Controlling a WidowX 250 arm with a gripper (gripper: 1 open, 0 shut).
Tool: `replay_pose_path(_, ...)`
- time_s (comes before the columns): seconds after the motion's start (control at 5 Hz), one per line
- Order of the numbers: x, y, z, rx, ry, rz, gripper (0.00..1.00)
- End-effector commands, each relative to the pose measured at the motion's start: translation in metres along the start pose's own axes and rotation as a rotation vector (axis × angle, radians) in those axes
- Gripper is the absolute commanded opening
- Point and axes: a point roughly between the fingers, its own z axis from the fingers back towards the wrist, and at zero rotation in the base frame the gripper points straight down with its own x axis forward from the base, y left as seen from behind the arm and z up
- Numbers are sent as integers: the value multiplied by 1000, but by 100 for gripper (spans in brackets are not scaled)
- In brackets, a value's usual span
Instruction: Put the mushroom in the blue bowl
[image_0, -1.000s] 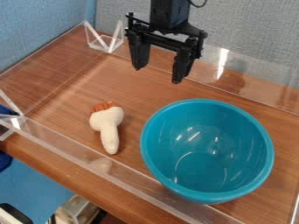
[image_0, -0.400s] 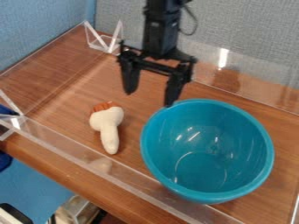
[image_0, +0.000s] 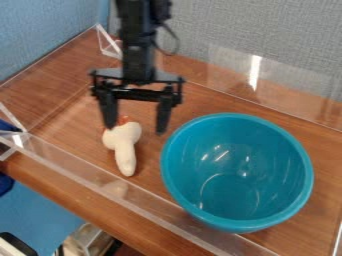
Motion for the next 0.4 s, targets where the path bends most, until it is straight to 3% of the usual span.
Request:
replay_pose_path(0.0, -2, 10, 4, -35, -55, 143, 100)
replay_pose_path(0.2, 0, 13, -8, -41, -58, 198, 100)
